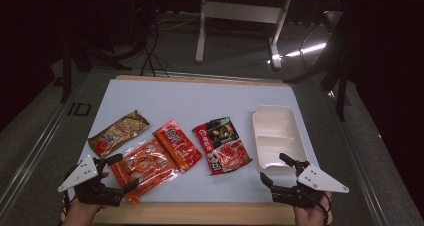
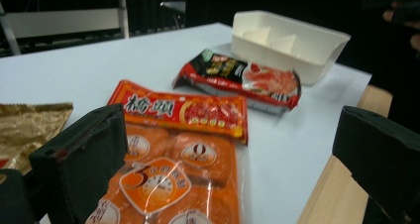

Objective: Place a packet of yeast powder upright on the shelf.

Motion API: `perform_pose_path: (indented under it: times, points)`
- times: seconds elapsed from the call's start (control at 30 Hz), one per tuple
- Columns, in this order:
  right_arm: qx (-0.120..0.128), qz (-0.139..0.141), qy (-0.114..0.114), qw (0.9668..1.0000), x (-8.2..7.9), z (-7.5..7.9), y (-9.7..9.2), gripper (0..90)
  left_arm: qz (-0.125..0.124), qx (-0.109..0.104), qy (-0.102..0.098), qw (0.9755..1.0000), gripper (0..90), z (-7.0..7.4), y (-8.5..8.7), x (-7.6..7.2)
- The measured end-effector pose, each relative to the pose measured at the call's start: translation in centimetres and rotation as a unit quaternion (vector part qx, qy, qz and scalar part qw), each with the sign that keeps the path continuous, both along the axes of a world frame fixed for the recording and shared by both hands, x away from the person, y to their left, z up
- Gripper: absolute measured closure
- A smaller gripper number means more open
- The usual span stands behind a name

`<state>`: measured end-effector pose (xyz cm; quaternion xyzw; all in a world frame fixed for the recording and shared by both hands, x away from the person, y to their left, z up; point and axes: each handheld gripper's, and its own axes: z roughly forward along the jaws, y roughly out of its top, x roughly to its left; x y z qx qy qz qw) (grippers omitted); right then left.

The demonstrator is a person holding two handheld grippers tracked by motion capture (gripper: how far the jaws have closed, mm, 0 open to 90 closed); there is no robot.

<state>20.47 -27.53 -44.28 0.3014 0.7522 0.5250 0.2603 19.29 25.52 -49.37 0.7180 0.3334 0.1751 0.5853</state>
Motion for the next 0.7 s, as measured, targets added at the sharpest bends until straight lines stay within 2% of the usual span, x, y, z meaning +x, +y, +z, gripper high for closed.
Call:
perform_pose_path:
  times: [0.1,0.3,0.4,0.7]
  points:
    - [-0.01,0.003,-0.005,0.9999,-0.3,0.2,0.3,13.3,0.001,-0.013,0.002,0.9999,1.3,0.7,0.3,-0.1]
    - [-0.023,-0.003,-0.016,0.9996,-0.6,0.5,0.7,12.6,0.005,-0.011,-0.004,0.9999,1.3,1.7,1.0,0.0]
    - [-0.017,-0.003,-0.014,0.9997,-0.5,0.4,0.7,12.7,0.01,-0.004,-0.009,0.9999,1.3,2.3,1.2,0.4]
    - [-0.008,-0.009,-0.021,0.9997,-0.6,0.5,0.8,13.3,0.018,0.012,-0.001,0.9998,1.3,3.1,1.9,2.5]
